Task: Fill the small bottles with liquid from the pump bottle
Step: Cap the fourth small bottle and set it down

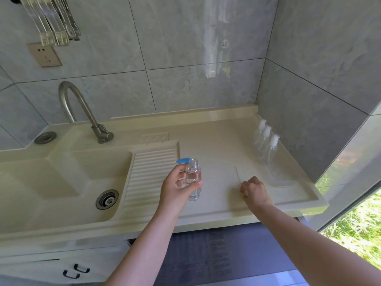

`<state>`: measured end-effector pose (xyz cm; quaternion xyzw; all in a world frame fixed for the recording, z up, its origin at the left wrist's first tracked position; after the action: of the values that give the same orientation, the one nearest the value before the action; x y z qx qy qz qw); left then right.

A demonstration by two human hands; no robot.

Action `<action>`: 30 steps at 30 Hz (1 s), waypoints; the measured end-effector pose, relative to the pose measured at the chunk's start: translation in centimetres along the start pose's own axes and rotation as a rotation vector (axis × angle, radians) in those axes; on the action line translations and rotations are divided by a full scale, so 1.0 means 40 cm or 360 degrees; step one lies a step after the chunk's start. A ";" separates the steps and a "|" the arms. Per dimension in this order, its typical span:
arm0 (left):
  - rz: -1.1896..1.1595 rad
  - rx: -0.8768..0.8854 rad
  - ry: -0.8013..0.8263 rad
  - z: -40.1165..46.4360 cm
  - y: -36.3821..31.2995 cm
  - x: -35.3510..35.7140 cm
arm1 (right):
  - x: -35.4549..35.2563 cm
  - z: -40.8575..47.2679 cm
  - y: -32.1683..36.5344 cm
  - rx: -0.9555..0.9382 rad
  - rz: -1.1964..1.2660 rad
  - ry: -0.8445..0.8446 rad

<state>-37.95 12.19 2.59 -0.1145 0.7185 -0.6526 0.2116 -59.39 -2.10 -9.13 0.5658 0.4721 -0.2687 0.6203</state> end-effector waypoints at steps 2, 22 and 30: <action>-0.0018 0.0002 0.0013 0.000 0.000 0.000 | -0.006 -0.007 0.006 -0.0009 0.0142 -0.0125; -0.0181 0.0058 -0.0041 -0.002 -0.021 -0.007 | -0.310 -0.041 0.341 -0.0192 0.1967 -0.0633; -0.0105 0.0084 -0.0183 0.009 -0.020 -0.036 | -0.357 -0.059 0.424 -0.0122 0.2800 -0.0392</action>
<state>-36.62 12.40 3.60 -0.1697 0.6835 -0.6704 0.2337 -51.21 0.95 11.39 0.6696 -0.1950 0.2623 0.6669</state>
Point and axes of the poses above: each hand's wrist, its own z-axis towards the middle knuckle, its own x-axis out of the palm, y = z × x, the point moved 1 cm from there along z, towards the middle knuckle, and after that the axes turned 7 degrees about z, right-handed, at the moved point
